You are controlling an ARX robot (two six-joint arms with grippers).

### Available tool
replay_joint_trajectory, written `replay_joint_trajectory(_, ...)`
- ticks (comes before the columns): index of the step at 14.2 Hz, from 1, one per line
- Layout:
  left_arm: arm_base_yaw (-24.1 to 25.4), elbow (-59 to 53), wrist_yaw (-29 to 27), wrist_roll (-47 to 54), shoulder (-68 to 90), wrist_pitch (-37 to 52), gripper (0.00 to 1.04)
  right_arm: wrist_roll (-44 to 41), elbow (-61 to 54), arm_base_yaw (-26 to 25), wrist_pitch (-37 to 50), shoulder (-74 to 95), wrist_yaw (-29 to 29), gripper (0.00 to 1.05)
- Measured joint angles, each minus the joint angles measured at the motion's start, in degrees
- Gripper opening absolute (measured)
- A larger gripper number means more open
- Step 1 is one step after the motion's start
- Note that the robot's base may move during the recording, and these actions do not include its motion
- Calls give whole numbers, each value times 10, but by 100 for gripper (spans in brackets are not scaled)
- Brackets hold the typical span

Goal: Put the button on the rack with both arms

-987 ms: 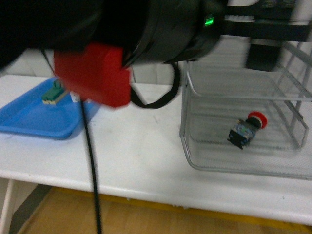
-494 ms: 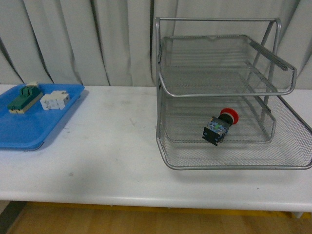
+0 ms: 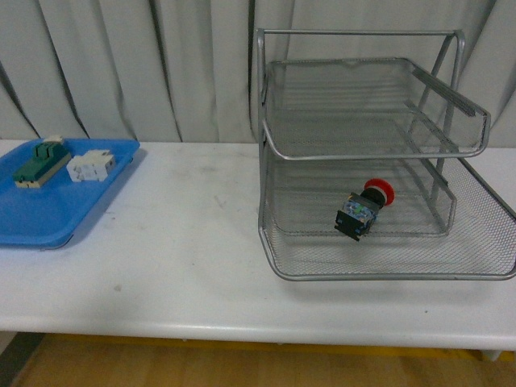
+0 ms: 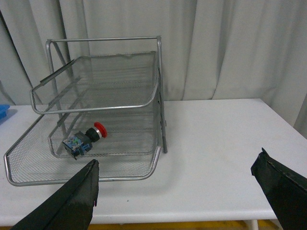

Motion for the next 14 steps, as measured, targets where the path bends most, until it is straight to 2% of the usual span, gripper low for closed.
replay_joint_trajectory(1, 20, -7, 31, 0, -25, -21, 2, 0, 0, 0, 0, 0, 0, 98)
replay_joint_trajectory(2, 55, -23, 54, 0, -36, 2, 2, 0, 0, 0, 0, 0, 0, 98)
replay_joint_trajectory(3, 61, -31, 50, 0, -47, -9, 2, 0, 0, 0, 0, 0, 0, 98)
replay_joint_trajectory(8, 55, -34, 59, 0, -160, -119, 2, 0, 0, 0, 0, 0, 0, 98)
replay_joint_trajectory(14, 55, -34, 59, 0, -258, -211, 2, 0, 0, 0, 0, 0, 0, 98)
